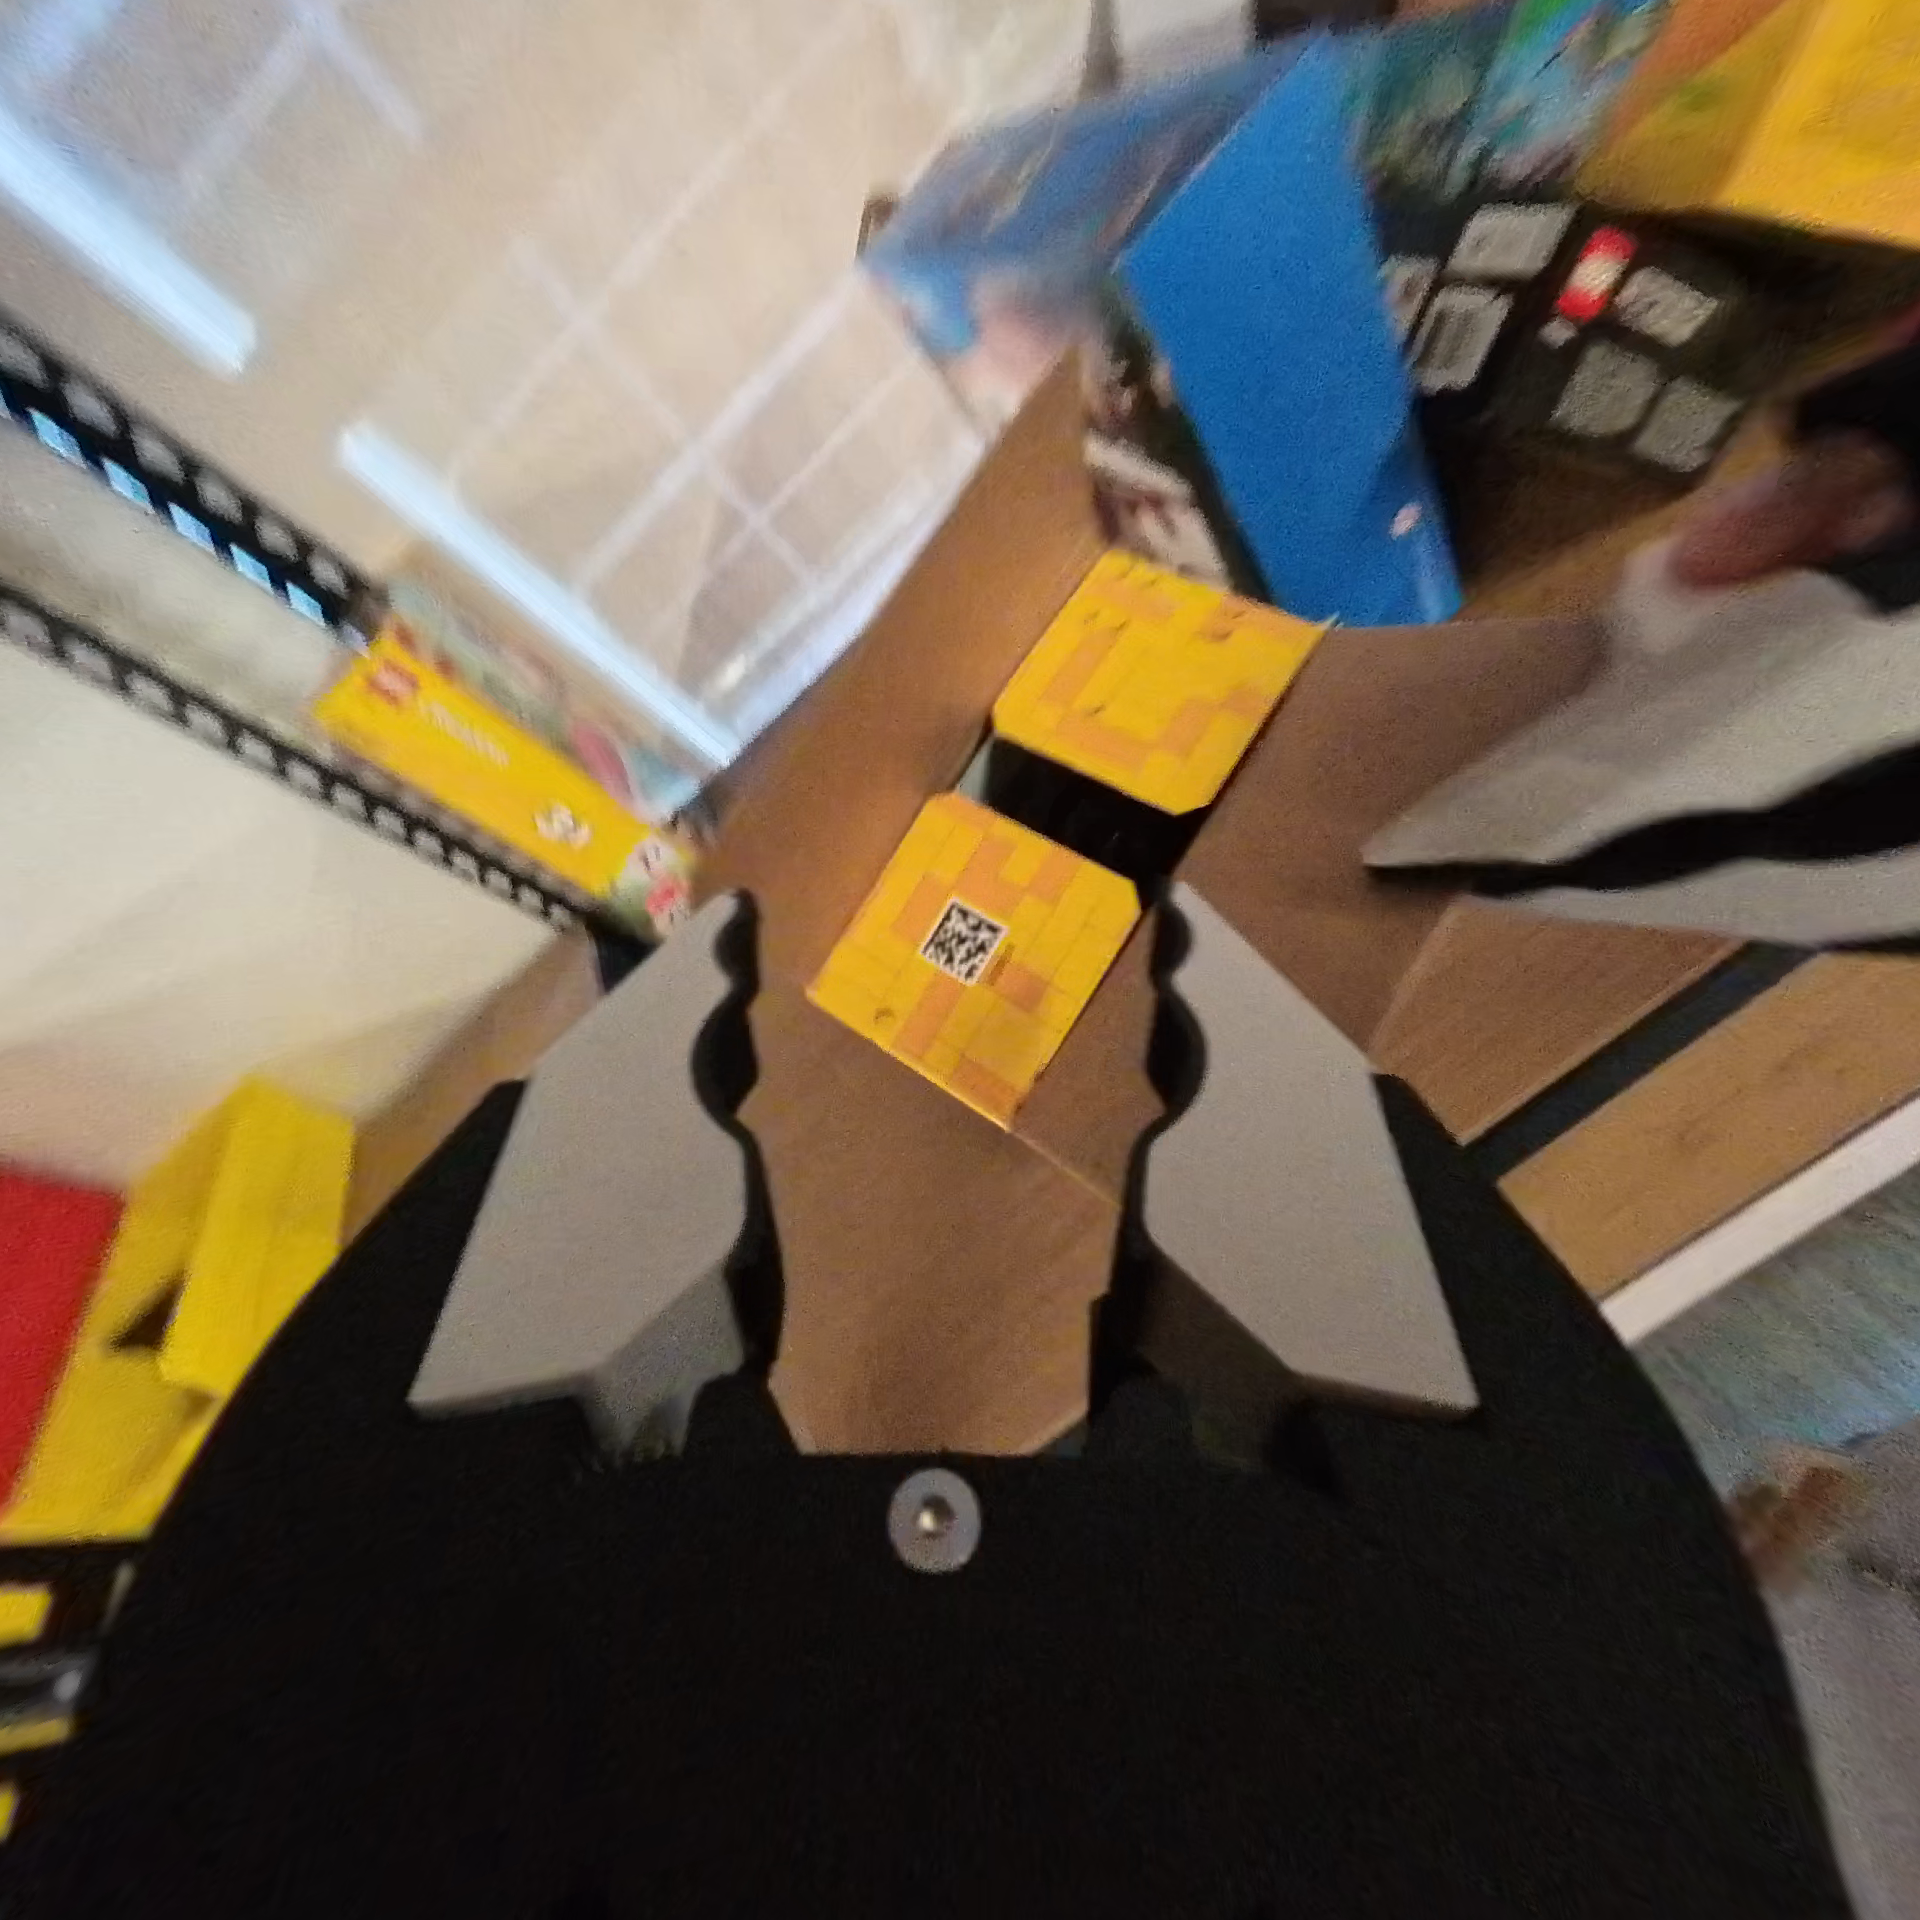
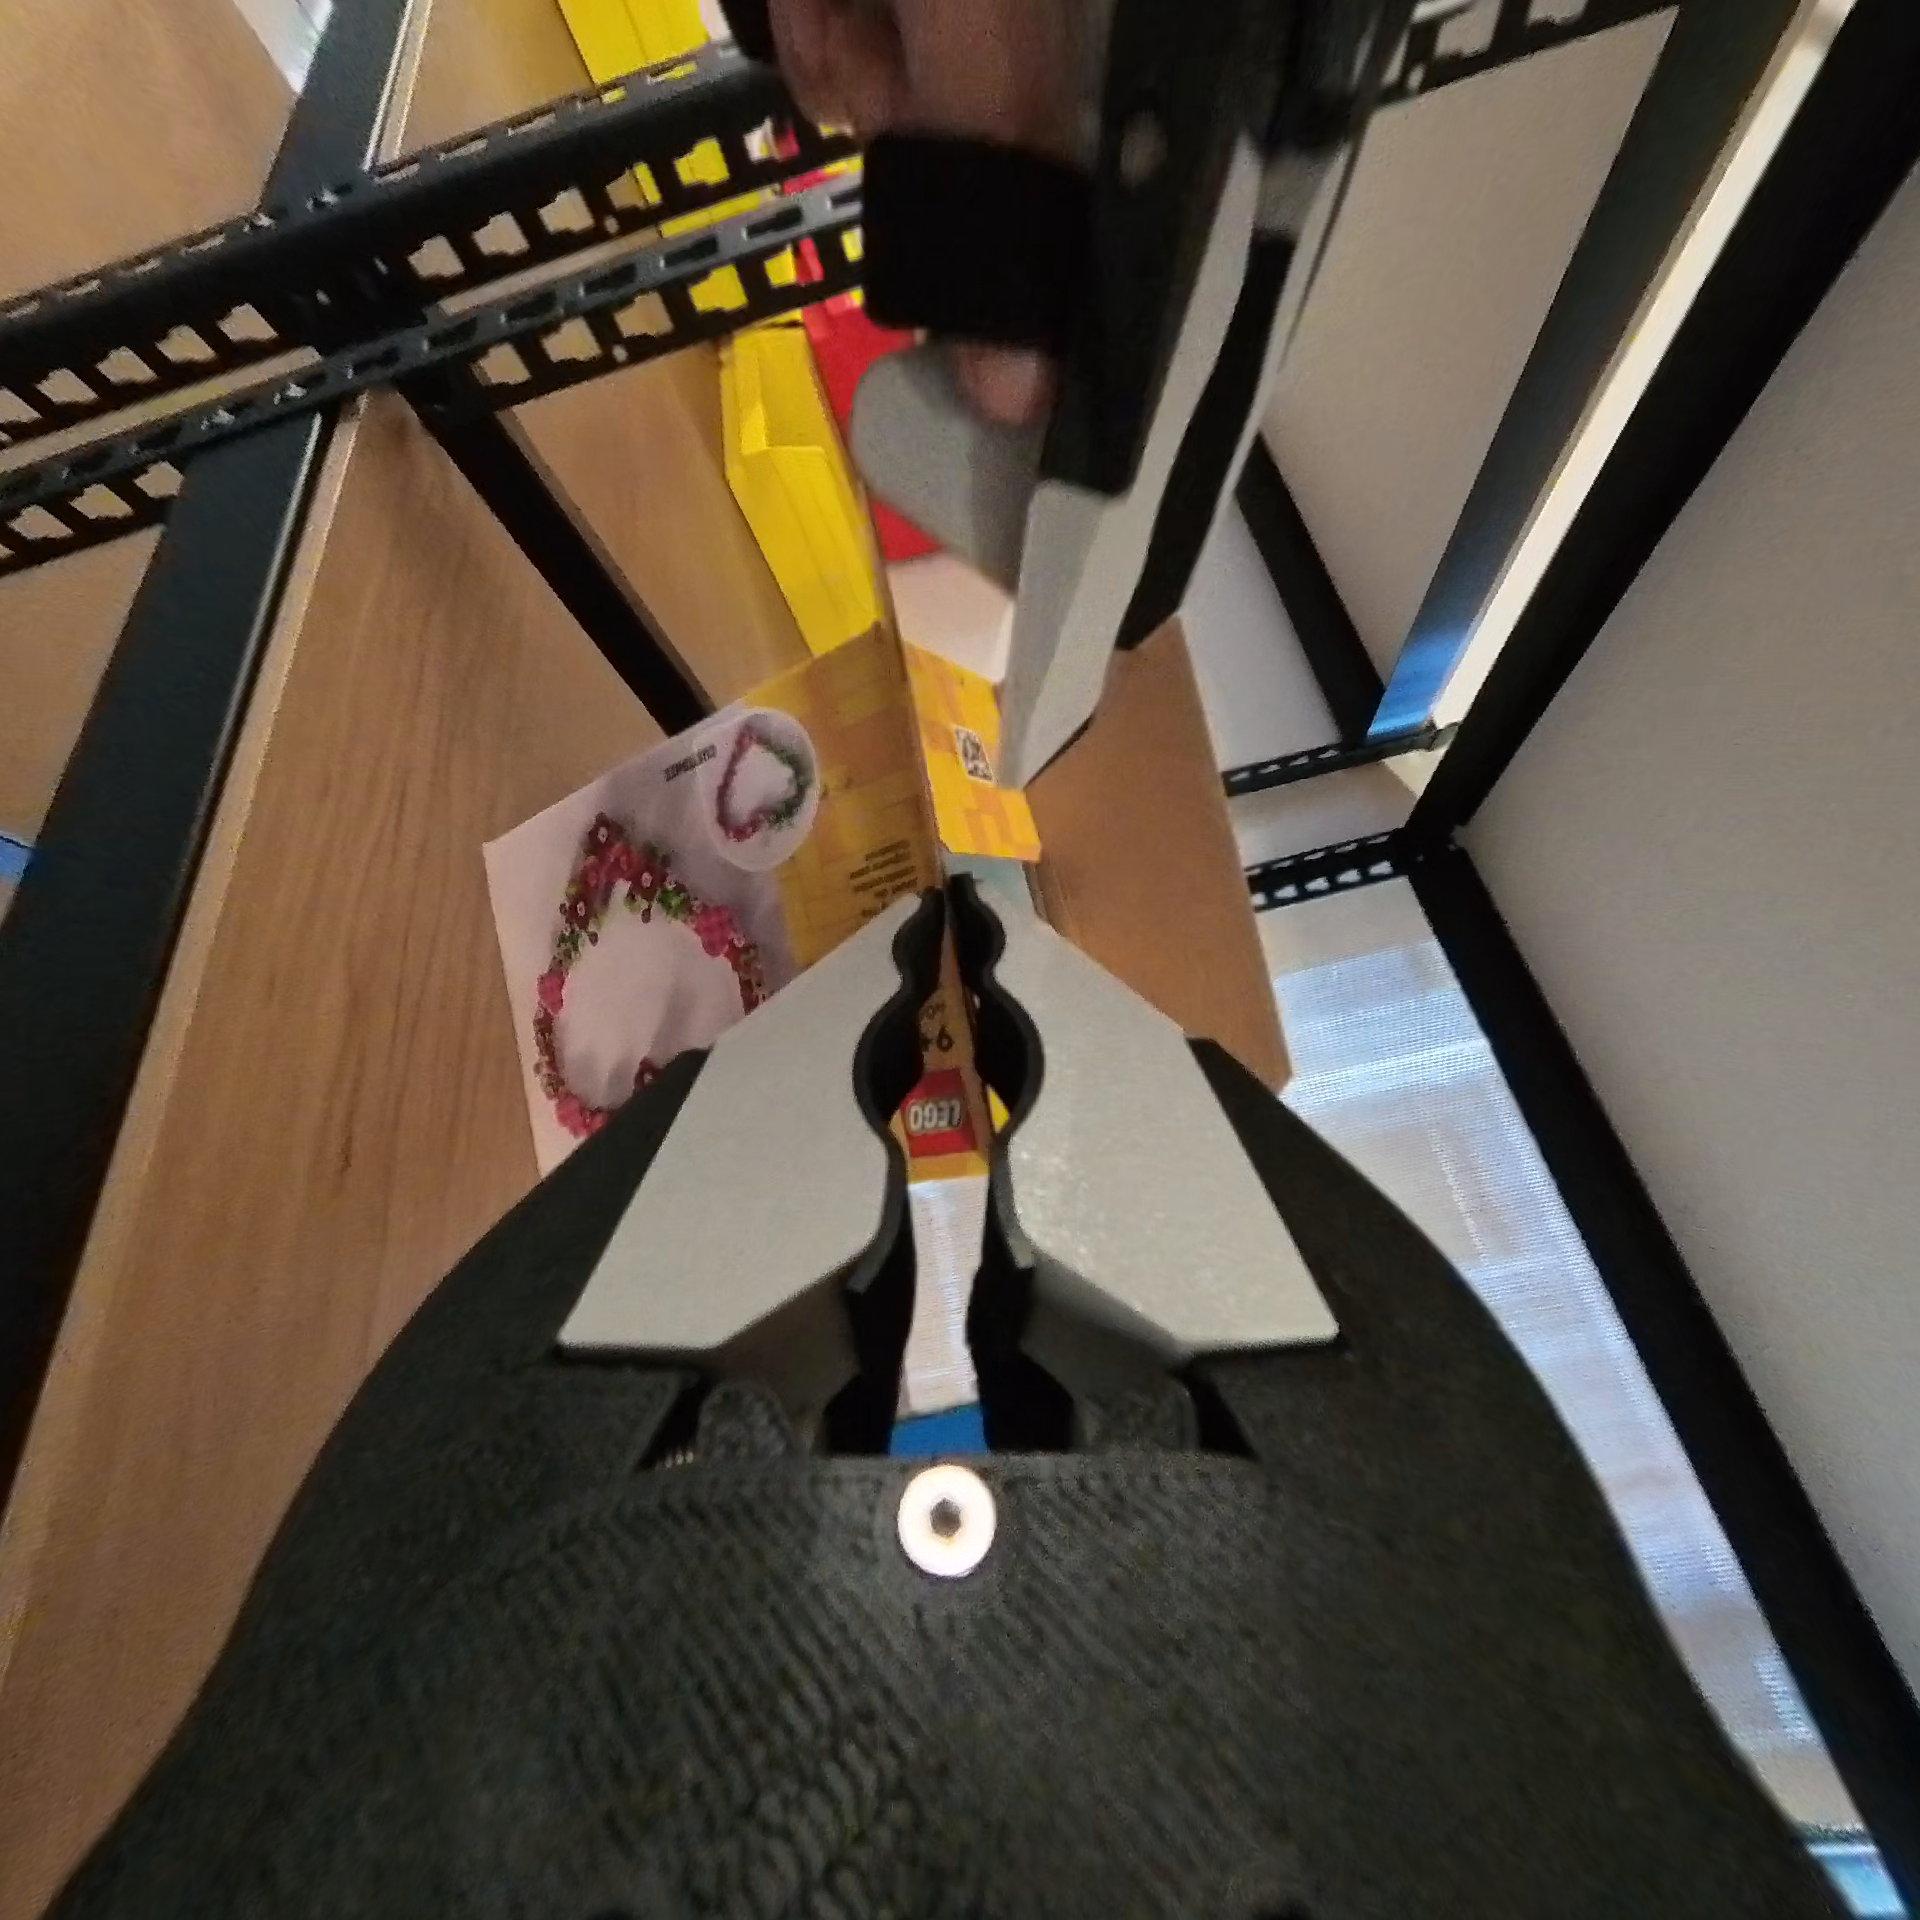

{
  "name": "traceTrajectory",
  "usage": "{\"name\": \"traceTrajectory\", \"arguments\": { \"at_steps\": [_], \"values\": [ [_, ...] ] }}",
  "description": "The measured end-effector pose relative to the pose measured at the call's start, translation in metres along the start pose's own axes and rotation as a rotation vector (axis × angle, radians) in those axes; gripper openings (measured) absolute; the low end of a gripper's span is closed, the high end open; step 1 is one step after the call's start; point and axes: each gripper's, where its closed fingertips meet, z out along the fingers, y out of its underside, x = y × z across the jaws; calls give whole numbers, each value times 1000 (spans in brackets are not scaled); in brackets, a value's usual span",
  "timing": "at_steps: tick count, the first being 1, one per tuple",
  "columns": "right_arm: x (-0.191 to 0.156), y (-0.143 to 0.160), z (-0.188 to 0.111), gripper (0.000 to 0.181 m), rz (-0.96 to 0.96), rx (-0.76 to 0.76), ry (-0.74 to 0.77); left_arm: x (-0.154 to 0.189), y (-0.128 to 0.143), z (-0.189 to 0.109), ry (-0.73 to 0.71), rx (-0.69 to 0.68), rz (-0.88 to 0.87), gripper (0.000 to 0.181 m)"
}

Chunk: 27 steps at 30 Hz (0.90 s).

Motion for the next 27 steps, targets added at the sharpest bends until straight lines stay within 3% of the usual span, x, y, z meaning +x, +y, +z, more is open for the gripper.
{"name": "traceTrajectory", "arguments": {
  "at_steps": [2,6,12,18,27],
  "values": [
    [-7,-8,3,0,-29,-11,11,-9,15,6,-55,-64,-98,89],
    [-15,-22,9,0,-86,-4,37,-11,19,8,-93,-79,-247,101],
    [-25,-35,15,0,-109,54,14,-29,35,5,-375,-257,-173,105],
    [-29,-37,12,0,-94,95,-36,-32,41,-4,-516,-322,-199,105],
    [-35,-44,12,0,-37,107,-56,-17,46,-25,-522,-271,-381,114]
  ]
}}
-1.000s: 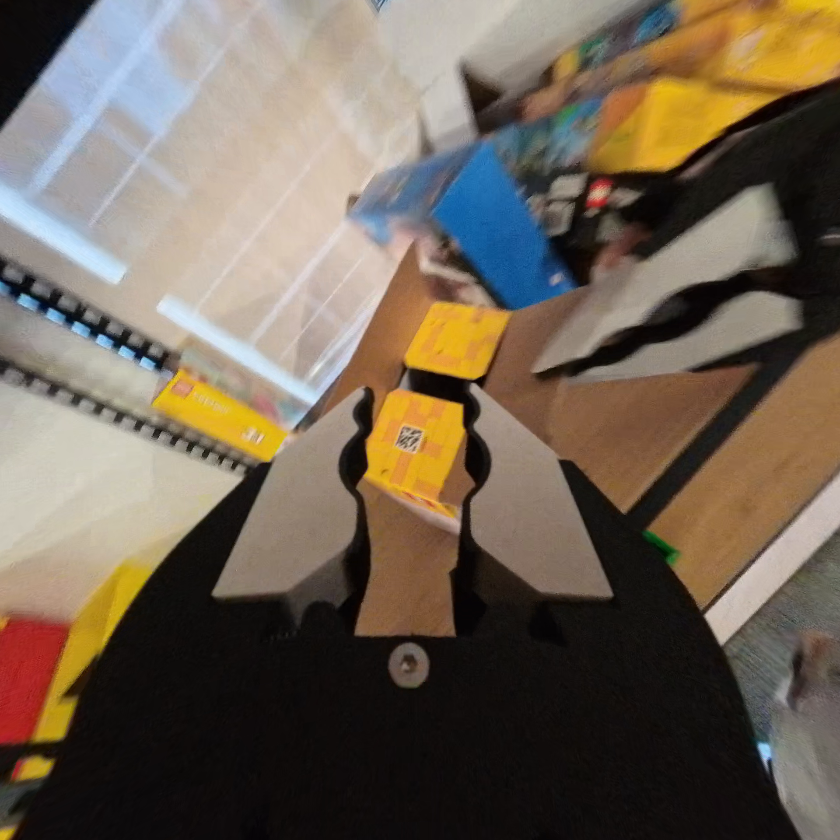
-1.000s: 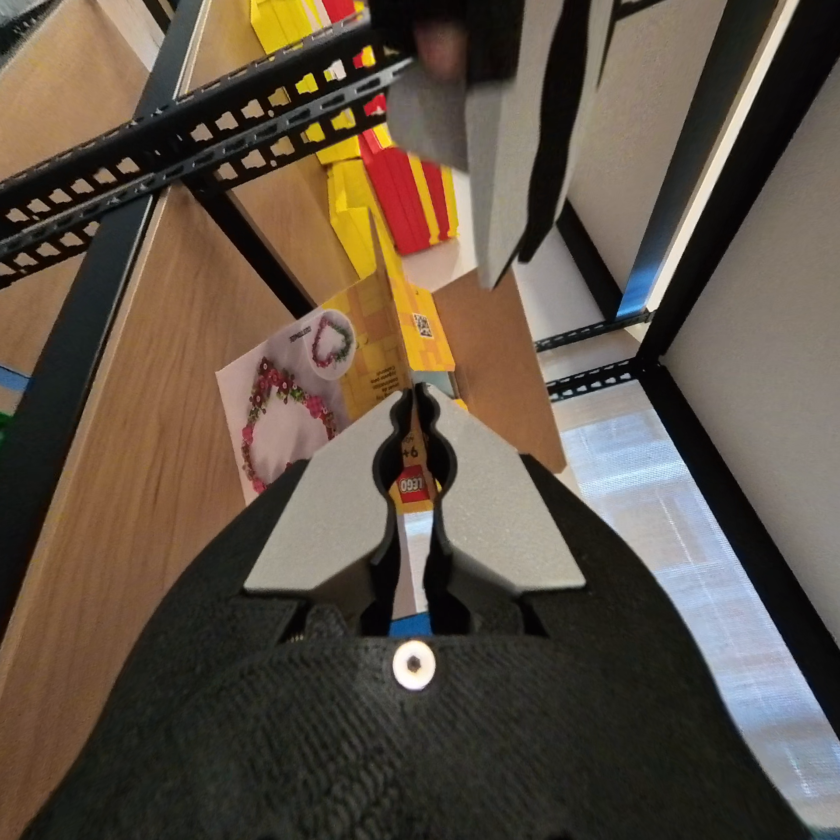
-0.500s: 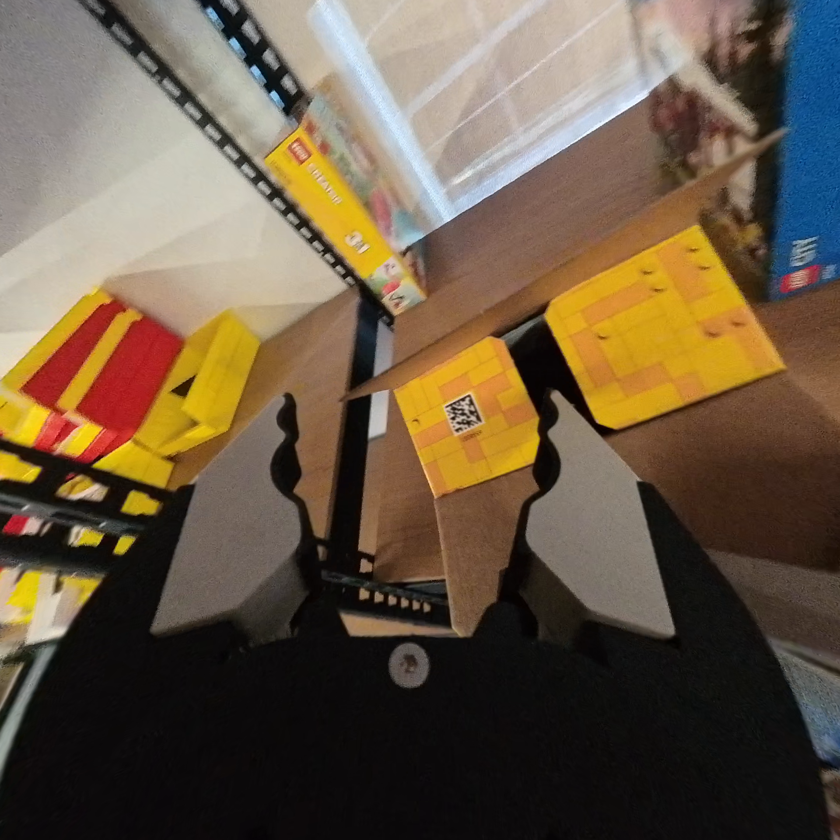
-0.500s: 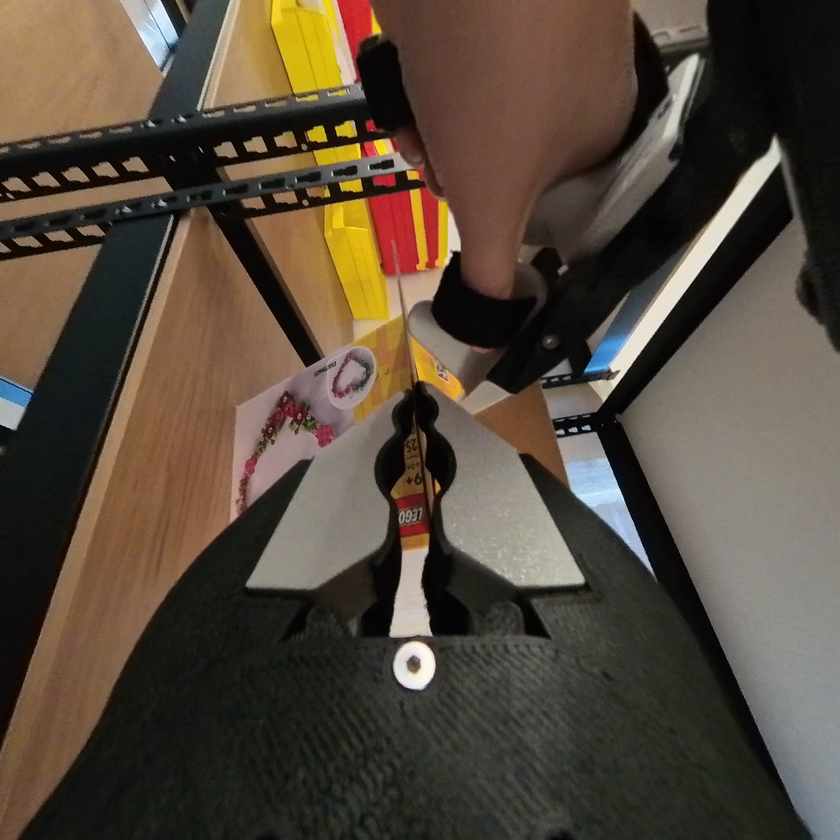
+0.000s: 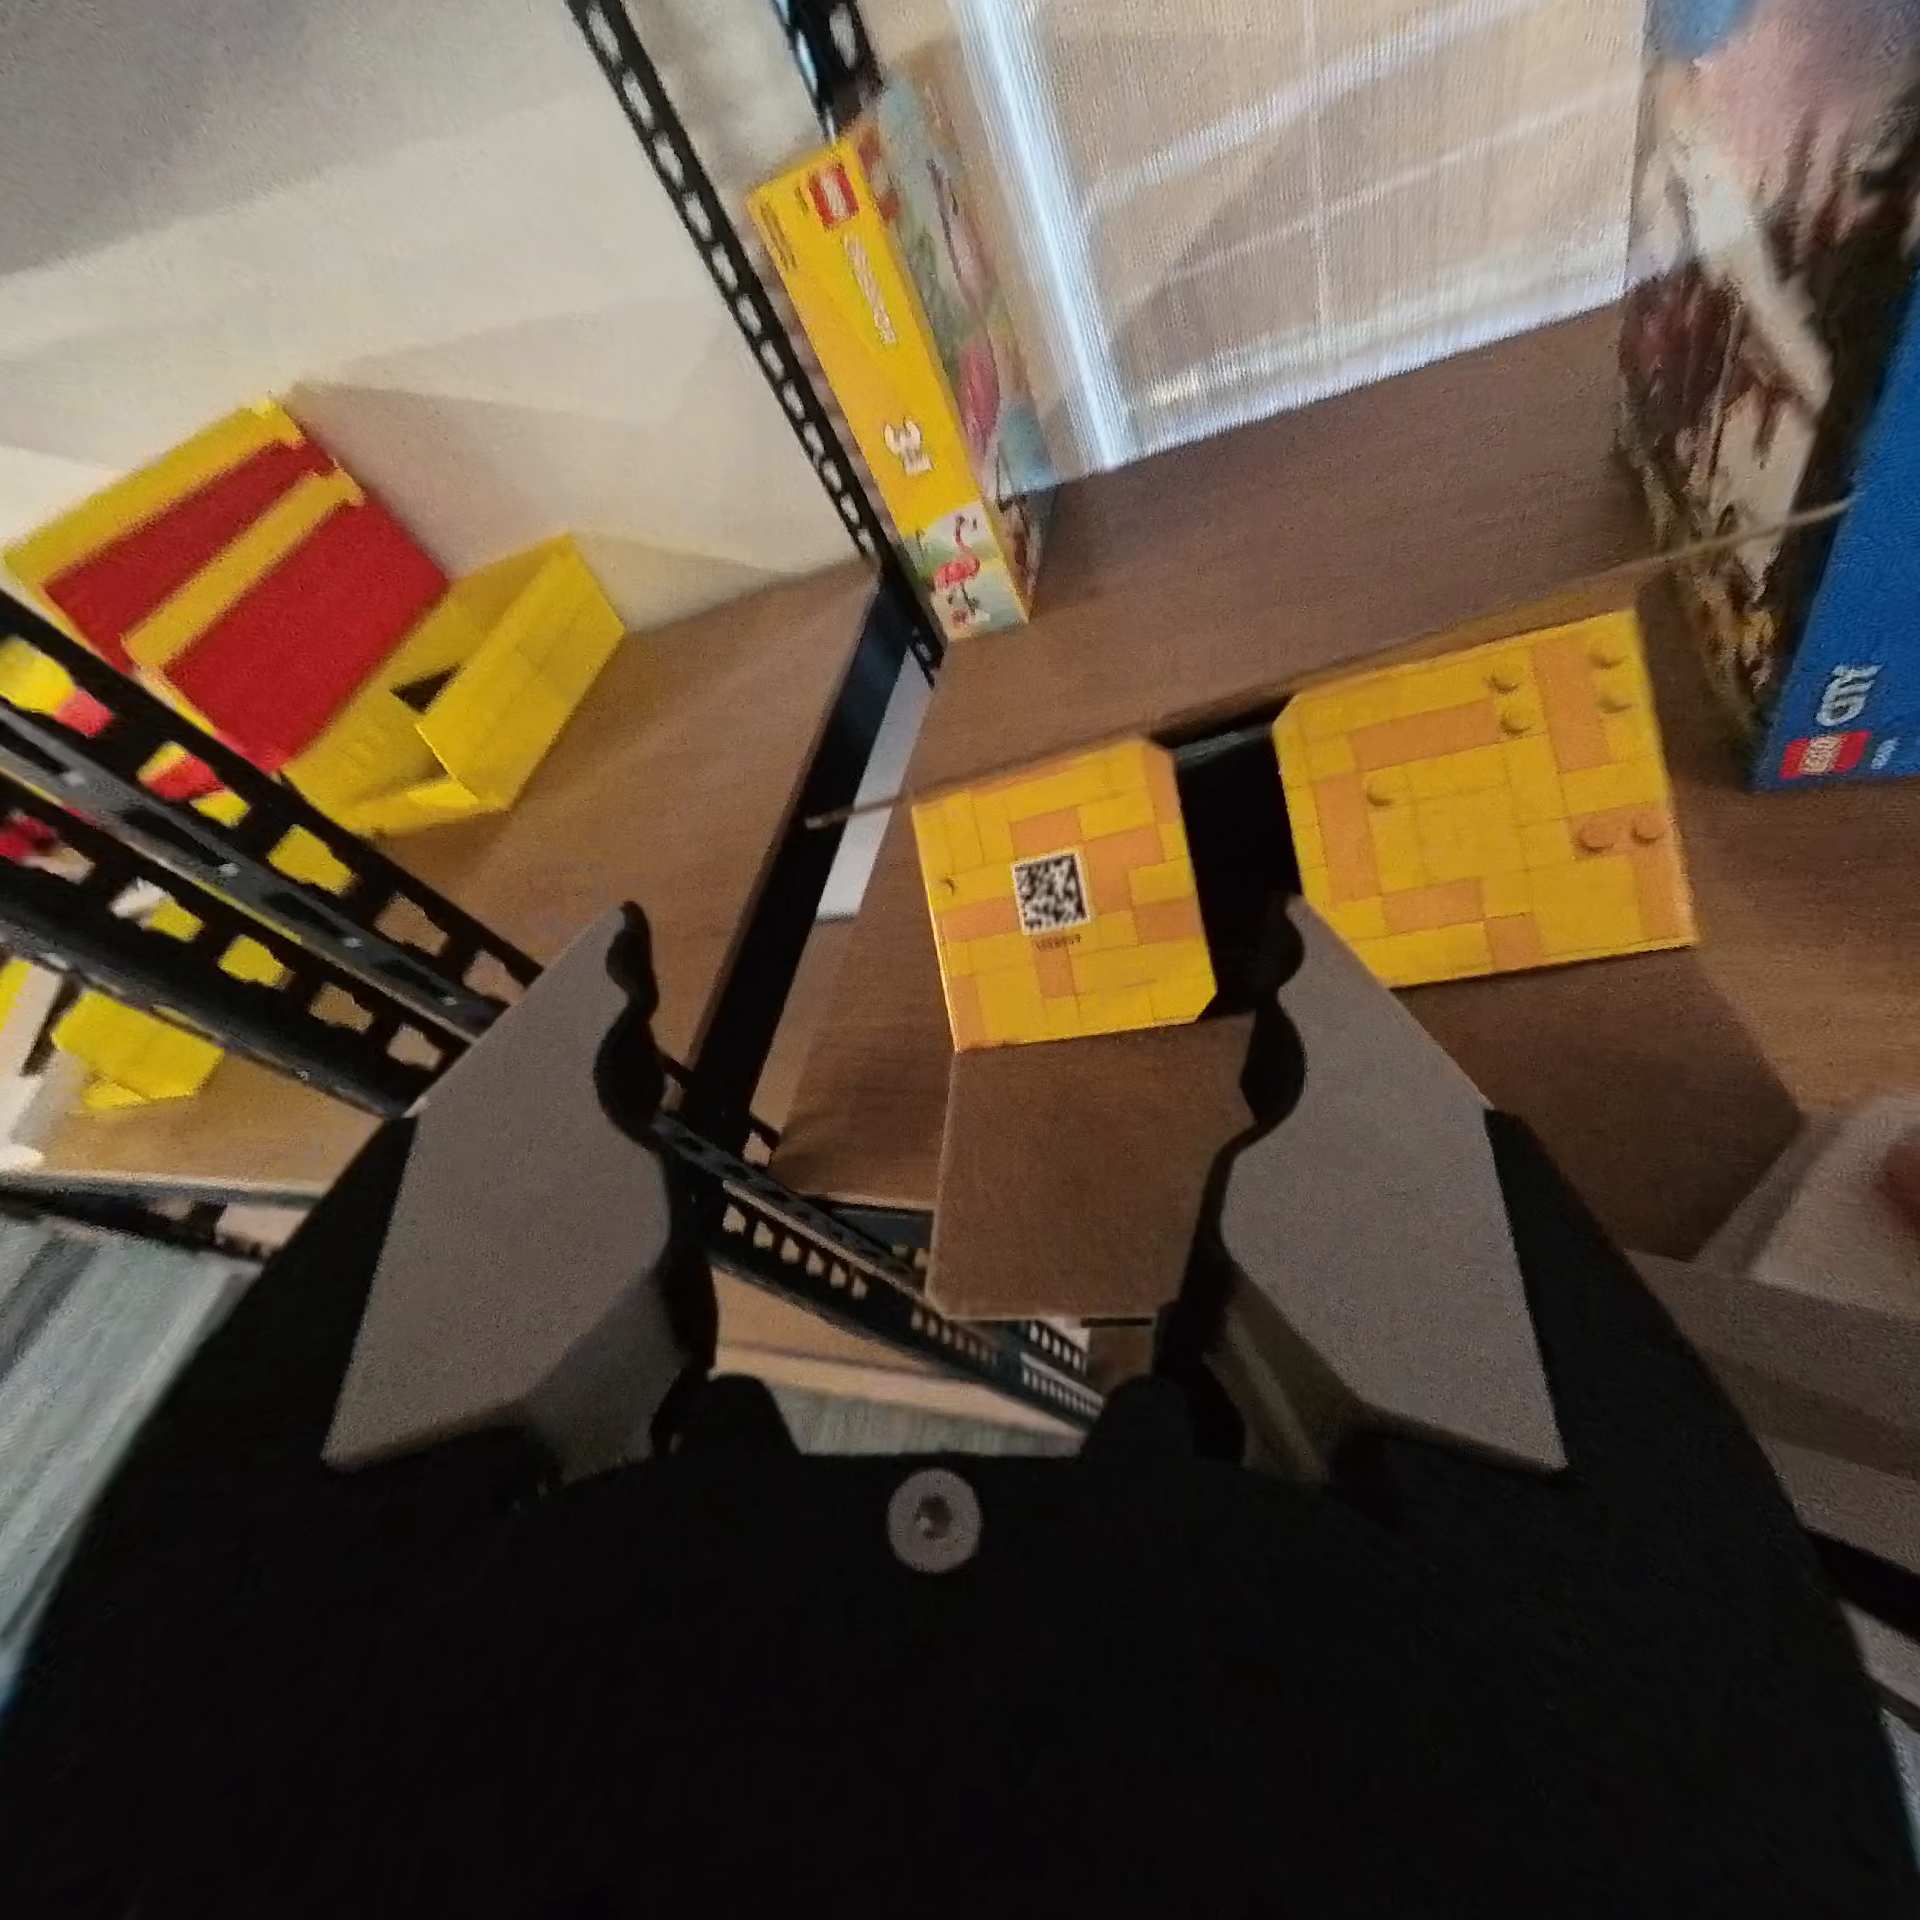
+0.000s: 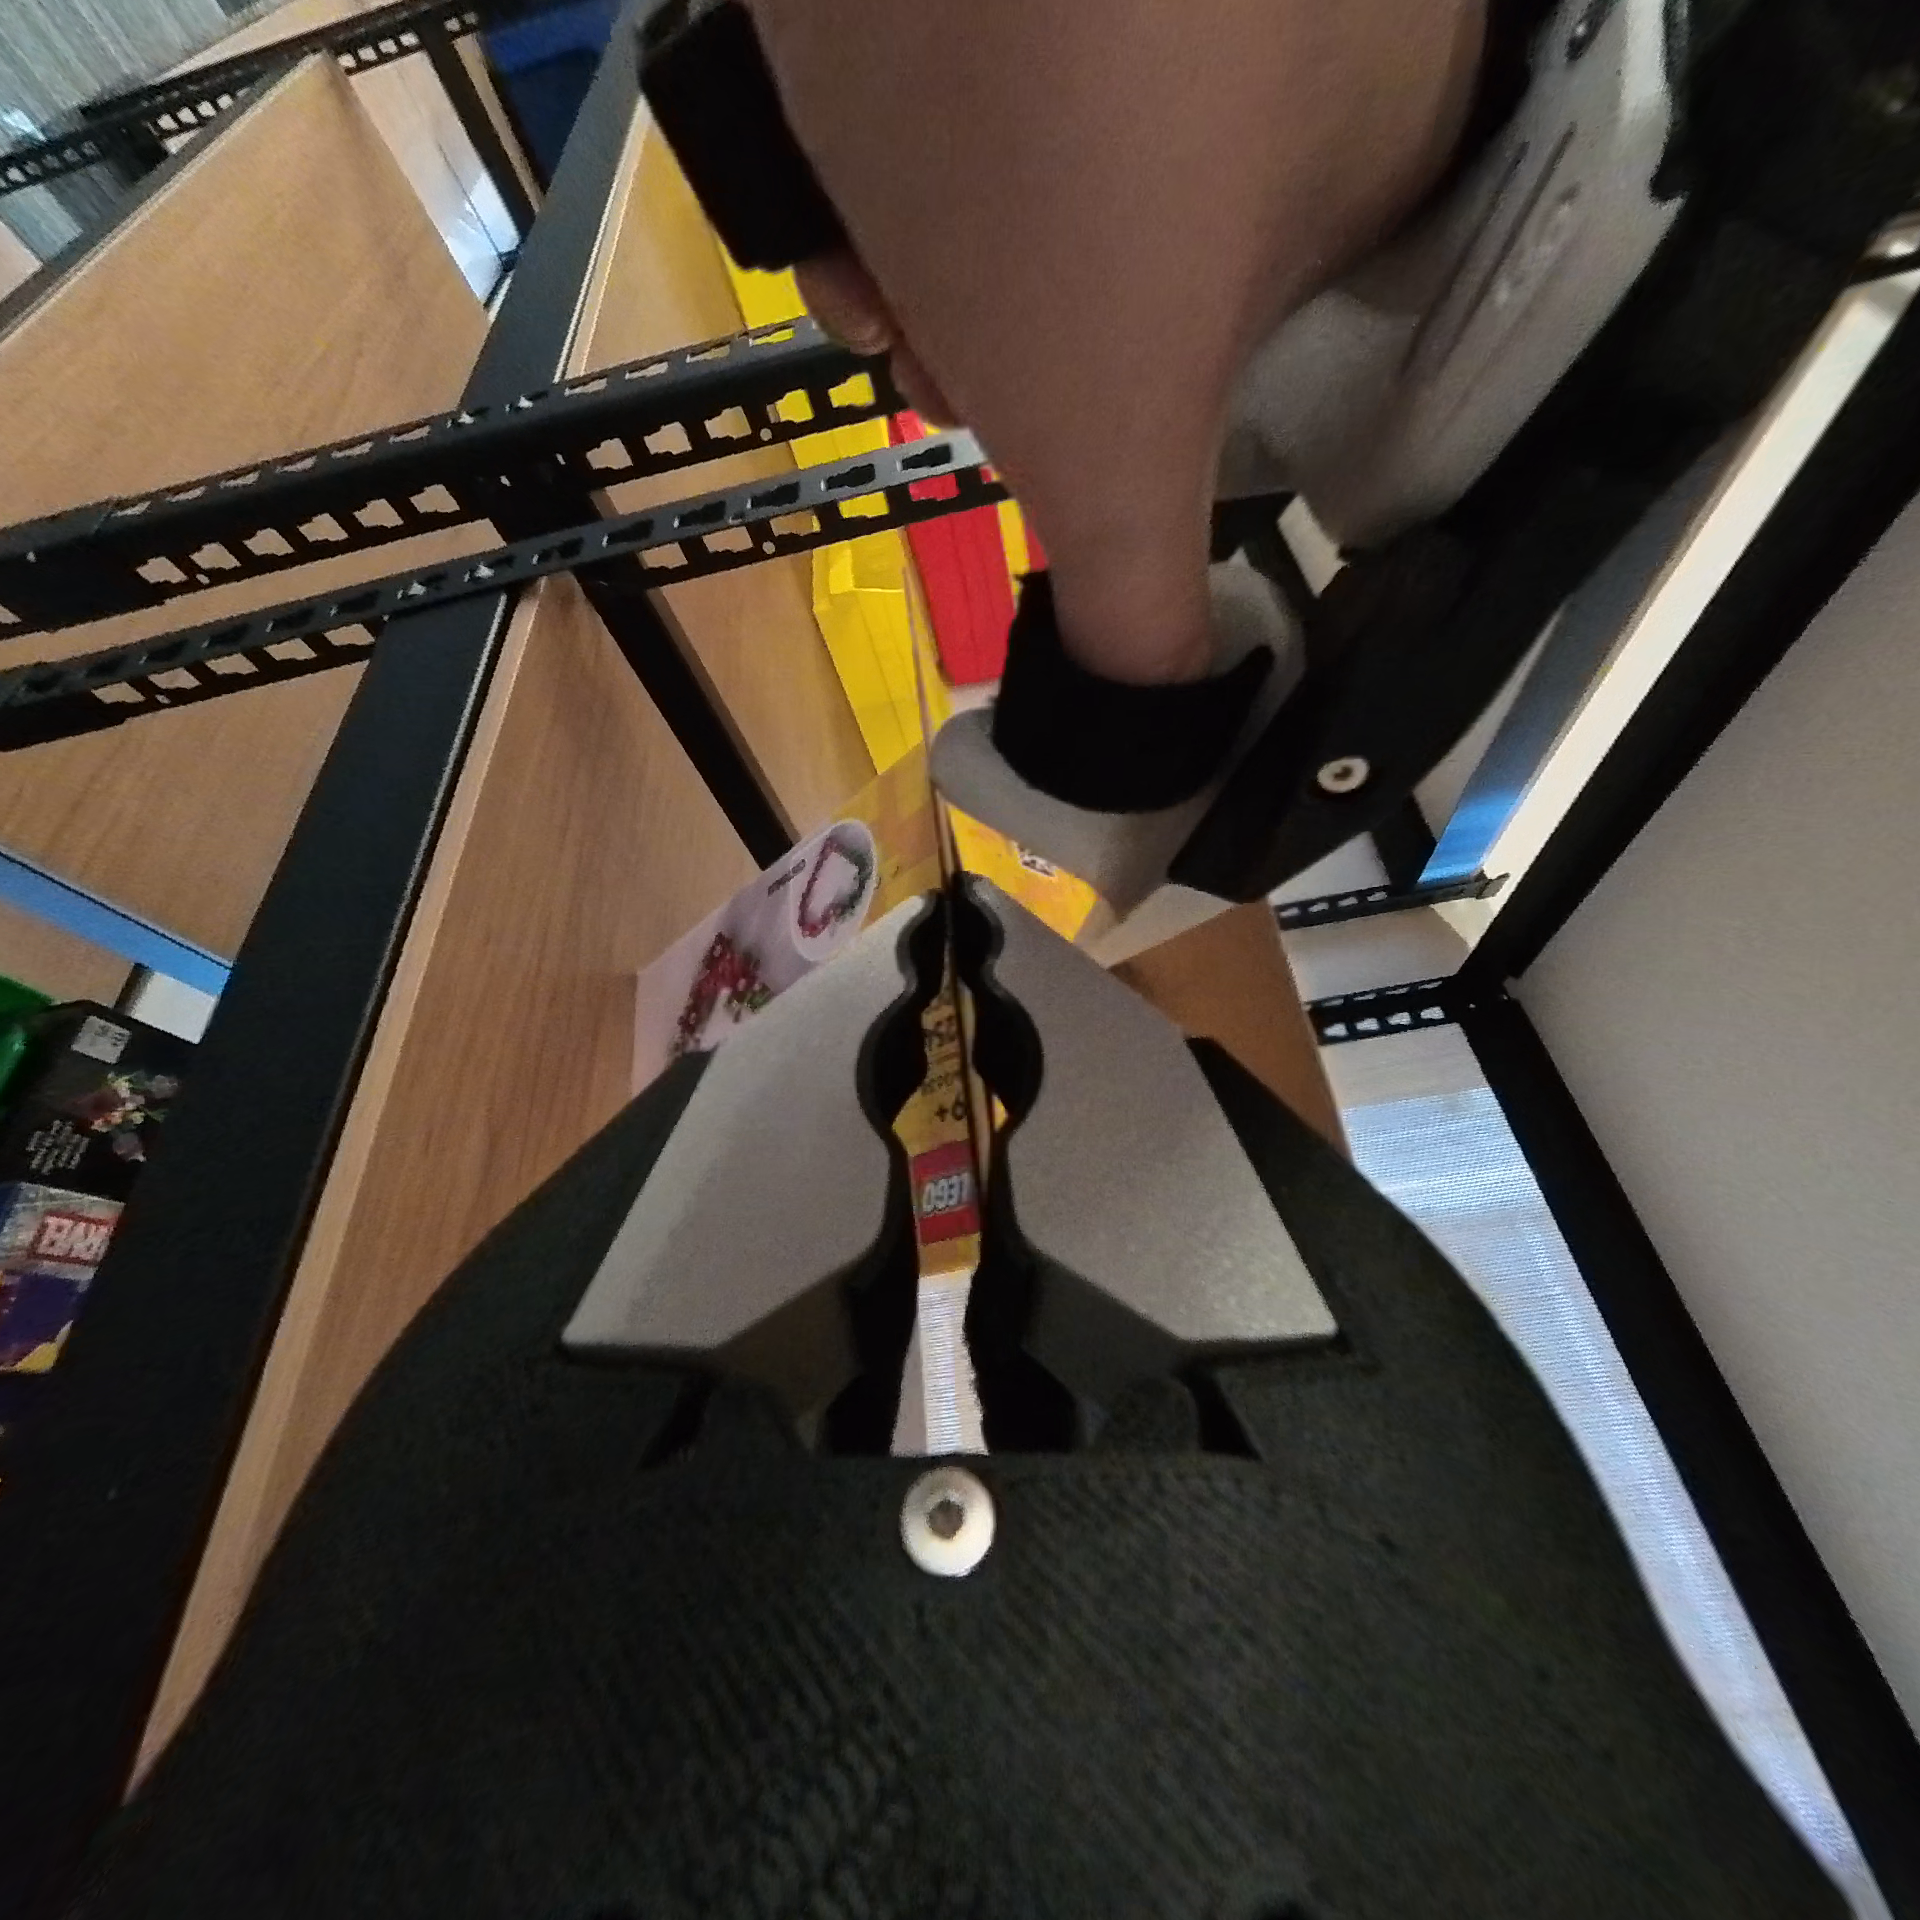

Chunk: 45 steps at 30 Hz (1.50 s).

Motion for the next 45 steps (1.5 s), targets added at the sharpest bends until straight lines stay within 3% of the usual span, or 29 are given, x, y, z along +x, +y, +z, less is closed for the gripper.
{"name": "traceTrajectory", "arguments": {
  "at_steps": [8,15,18,22,28,33,45],
  "values": [
    [-15,-12,-3,0,-27,41,-22,1,25,17,12,-184,-20,118],
    [-12,-8,-5,0,3,38,-14,4,28,12,91,-187,-30,94],
    [-10,-3,-6,1,21,26,-6,5,21,1,165,-131,-47,72],
    [-9,0,-8,1,29,12,-3,12,14,-16,327,-34,-61,11],
    [-15,4,-6,1,8,-22,-15,-8,27,-19,410,28,-101,2],
    [-12,10,-4,4,10,-47,-8,-5,30,-17,589,93,-188,4],
    [-11,9,10,3,-42,-94,-18,-9,24,-5,714,187,-177,6]
  ]
}}
